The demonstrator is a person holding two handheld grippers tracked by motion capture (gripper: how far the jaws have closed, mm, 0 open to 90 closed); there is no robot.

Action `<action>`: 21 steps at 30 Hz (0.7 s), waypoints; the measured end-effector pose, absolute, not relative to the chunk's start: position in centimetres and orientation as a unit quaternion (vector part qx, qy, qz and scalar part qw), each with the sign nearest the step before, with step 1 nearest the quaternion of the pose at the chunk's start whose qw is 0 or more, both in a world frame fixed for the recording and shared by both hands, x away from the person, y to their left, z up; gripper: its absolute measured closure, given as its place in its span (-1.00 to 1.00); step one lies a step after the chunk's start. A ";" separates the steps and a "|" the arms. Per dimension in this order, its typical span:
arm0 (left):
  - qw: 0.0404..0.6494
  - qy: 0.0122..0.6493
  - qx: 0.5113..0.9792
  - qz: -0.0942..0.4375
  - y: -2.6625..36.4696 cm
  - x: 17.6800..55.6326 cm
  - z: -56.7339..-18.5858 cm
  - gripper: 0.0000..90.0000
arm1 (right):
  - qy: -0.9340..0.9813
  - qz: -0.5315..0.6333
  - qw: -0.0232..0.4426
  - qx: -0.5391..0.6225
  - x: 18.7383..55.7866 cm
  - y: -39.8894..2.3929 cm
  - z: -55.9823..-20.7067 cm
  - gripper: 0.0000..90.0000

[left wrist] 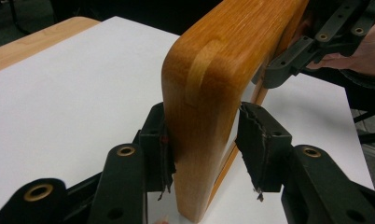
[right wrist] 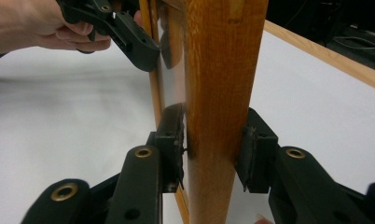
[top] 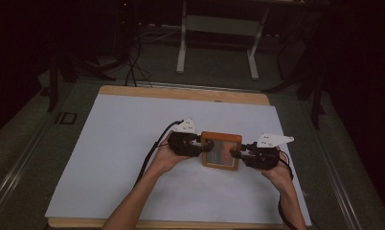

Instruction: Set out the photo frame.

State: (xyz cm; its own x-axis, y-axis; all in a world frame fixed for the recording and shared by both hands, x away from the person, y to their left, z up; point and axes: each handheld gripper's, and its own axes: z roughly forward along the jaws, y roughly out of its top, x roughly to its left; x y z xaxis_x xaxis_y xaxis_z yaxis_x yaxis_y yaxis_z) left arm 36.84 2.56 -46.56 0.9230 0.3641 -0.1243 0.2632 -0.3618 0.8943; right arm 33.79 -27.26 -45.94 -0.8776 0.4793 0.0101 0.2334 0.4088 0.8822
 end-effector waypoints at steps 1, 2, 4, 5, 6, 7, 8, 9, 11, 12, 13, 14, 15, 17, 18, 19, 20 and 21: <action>0.533 0.188 0.824 0.048 2.5 36.8 -46.6 0.30 | 0.829 0.500 0.120 0.218 33.9 -27.5 -46.1 0.43; 0.533 0.188 0.824 0.048 2.5 36.8 -46.6 0.30 | 0.829 0.500 0.120 0.218 33.9 -27.5 -46.1 0.43; 0.536 0.186 0.822 0.047 2.4 36.9 -46.6 0.31 | 0.828 0.502 0.117 0.220 34.0 -27.6 -46.3 0.42; 0.537 0.186 0.822 0.047 2.4 36.9 -46.6 0.31 | 0.827 0.503 0.115 0.222 34.0 -27.7 -46.3 0.42; 0.537 0.186 0.822 0.047 2.4 36.9 -46.6 0.32 | 0.827 0.503 0.115 0.222 34.0 -27.7 -46.3 0.42; 0.538 0.186 0.821 0.049 2.3 36.9 -46.6 0.32 | 0.826 0.505 0.114 0.222 34.1 -27.8 -46.4 0.42; 0.539 0.187 0.820 0.049 2.3 36.9 -46.6 0.32 | 0.823 0.510 0.106 0.227 34.2 -28.0 -46.6 0.42; 0.539 0.187 0.820 0.049 2.3 36.9 -46.6 0.32 | 0.822 0.512 0.103 0.228 34.3 -28.0 -46.7 0.43; 0.539 0.189 0.820 0.049 2.4 37.0 -46.6 0.32 | 0.821 0.512 0.102 0.229 34.3 -28.0 -46.8 0.43; 0.538 0.189 0.820 0.048 2.4 37.0 -46.6 0.33 | 0.821 0.513 0.097 0.229 34.4 -27.9 -46.8 0.43; 0.537 0.188 0.821 0.048 2.5 37.0 -46.6 0.33 | 0.821 0.513 0.097 0.229 34.4 -27.9 -46.8 0.43; 0.534 0.187 0.823 0.048 2.7 36.9 -46.5 0.33 | 0.823 0.511 0.095 0.228 34.4 -27.8 -46.8 0.43; 0.534 0.187 0.823 0.048 2.7 36.9 -46.5 0.34 | 0.823 0.511 0.095 0.228 34.4 -27.8 -46.8 0.43; 0.531 0.187 0.825 0.050 2.9 36.8 -46.3 0.34 | 0.825 0.510 0.092 0.227 34.5 -27.5 -46.8 0.43; 0.529 0.189 0.826 0.052 3.3 36.7 -46.2 0.34 | 0.824 0.511 0.087 0.226 34.6 -27.2 -46.9 0.43; 0.529 0.189 0.826 0.052 3.3 36.7 -46.2 0.34 | 0.824 0.511 0.087 0.226 34.6 -27.2 -46.9 0.43; 0.528 0.191 0.826 0.053 3.8 36.6 -46.0 0.34 | 0.824 0.512 0.084 0.226 34.6 -27.0 -46.9 0.43; 0.526 0.194 0.826 0.054 4.1 36.6 -45.9 0.34 | 0.824 0.514 0.079 0.224 34.8 -26.6 -46.9 0.43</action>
State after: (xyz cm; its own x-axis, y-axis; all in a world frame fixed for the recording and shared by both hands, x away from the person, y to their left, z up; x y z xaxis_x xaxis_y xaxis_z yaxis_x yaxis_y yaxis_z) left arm 36.58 4.06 -45.95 0.9193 0.3765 -0.1148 0.2632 -0.3712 0.8905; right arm 34.81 -26.60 -46.92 -0.8876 0.4497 0.0999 0.2878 0.3720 0.8825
